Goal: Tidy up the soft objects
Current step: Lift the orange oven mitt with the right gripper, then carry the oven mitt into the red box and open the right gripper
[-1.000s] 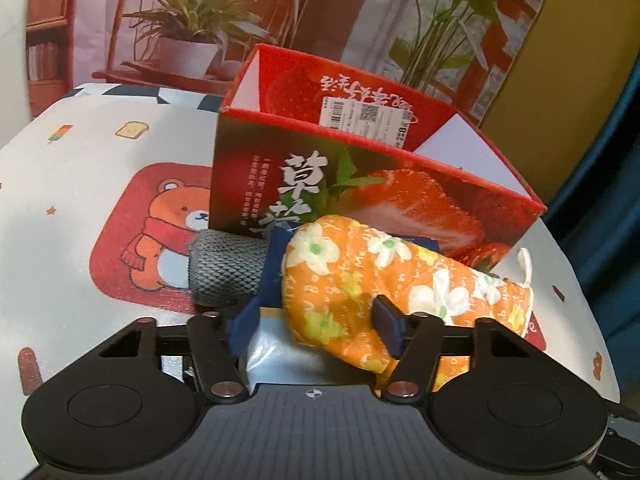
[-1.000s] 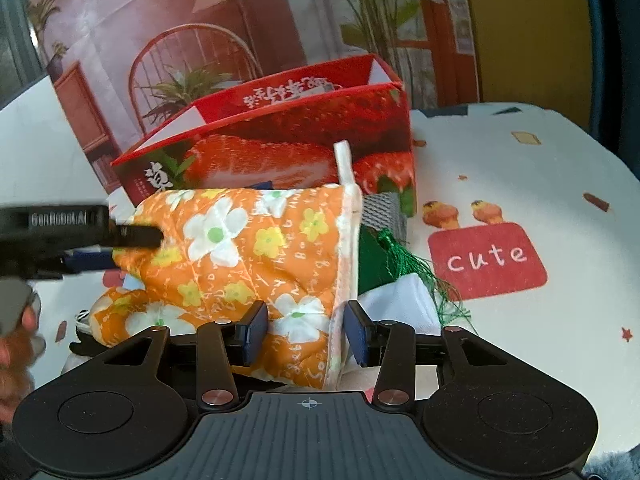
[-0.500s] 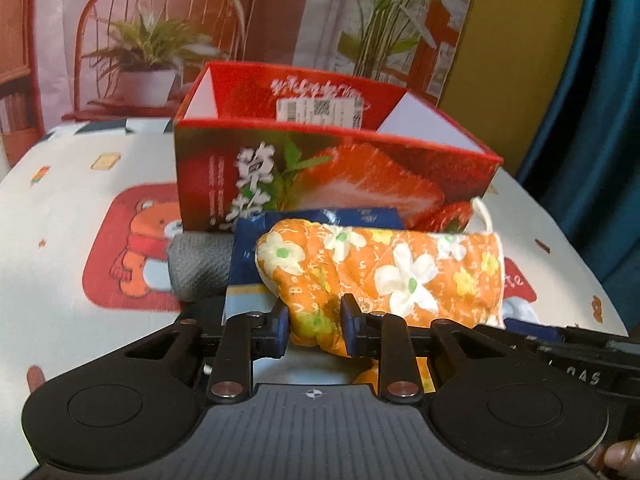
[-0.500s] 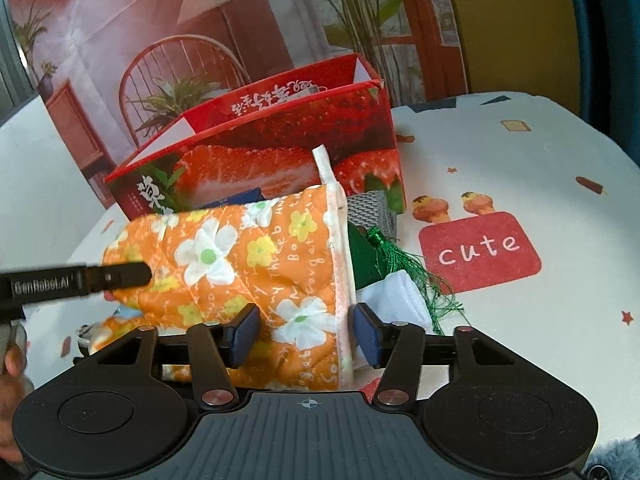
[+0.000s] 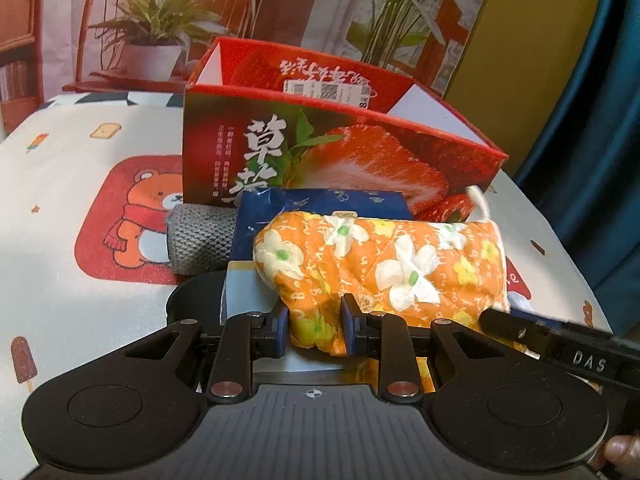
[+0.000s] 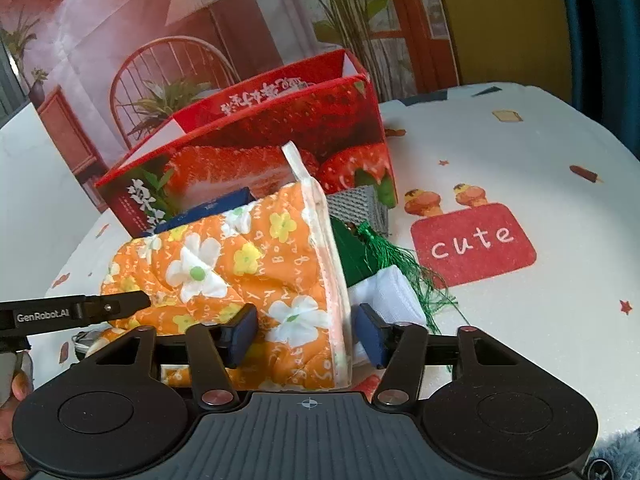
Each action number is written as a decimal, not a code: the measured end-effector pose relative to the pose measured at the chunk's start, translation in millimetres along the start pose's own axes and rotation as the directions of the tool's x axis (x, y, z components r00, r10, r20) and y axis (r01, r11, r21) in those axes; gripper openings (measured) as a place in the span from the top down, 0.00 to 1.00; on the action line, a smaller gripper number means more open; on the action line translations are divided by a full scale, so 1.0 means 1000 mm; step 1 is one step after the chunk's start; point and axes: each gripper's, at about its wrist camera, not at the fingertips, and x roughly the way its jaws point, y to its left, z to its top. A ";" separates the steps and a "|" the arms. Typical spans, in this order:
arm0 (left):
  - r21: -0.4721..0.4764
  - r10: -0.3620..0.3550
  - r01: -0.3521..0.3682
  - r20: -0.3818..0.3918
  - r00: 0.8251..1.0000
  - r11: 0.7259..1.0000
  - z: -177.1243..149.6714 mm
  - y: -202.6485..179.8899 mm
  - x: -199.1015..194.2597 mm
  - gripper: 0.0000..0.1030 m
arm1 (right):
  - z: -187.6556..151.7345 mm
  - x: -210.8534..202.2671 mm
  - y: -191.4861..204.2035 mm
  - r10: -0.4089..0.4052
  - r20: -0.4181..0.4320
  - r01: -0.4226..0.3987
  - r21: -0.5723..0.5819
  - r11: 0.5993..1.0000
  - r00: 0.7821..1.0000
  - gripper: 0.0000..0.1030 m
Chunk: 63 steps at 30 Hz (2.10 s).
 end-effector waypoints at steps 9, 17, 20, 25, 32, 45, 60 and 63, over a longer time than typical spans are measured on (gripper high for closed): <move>0.004 -0.015 0.015 0.029 0.999 1.000 0.000 0.000 -0.007 0.75 | 0.006 -0.028 0.017 0.027 0.143 -0.010 -0.120 0.993 0.989 0.92; 0.003 0.001 -0.001 0.003 1.000 1.000 -0.001 0.001 -0.004 0.75 | 0.006 -0.022 0.018 0.046 0.109 -0.034 -0.108 0.994 0.993 0.92; 0.007 0.004 -0.004 -0.001 1.000 1.000 -0.001 0.001 -0.003 0.75 | 0.005 -0.017 0.016 0.035 0.089 -0.027 -0.092 0.995 0.995 0.86; -0.002 -0.009 0.009 0.017 1.000 1.000 -0.001 0.004 -0.007 0.78 | 0.004 -0.015 0.011 0.032 0.076 -0.027 -0.060 0.998 0.997 0.91; 0.003 -0.048 0.048 0.113 0.992 0.999 0.007 0.006 -0.029 0.79 | 0.009 -0.035 0.024 0.075 0.159 -0.052 -0.143 0.988 0.984 0.93; 0.128 -0.073 0.041 0.257 0.964 0.991 0.053 -0.019 -0.066 0.79 | 0.048 -0.055 0.036 0.125 0.258 -0.077 -0.186 0.980 0.958 0.93; 0.150 0.021 -0.073 0.321 0.947 0.986 0.139 -0.013 -0.029 0.79 | 0.138 0.008 0.050 0.183 0.318 -0.109 -0.236 0.966 0.930 0.93; 0.181 0.044 -0.107 0.321 0.946 0.978 0.155 -0.019 -0.013 0.79 | 0.143 0.024 0.050 0.177 0.328 -0.100 -0.237 0.966 0.928 0.93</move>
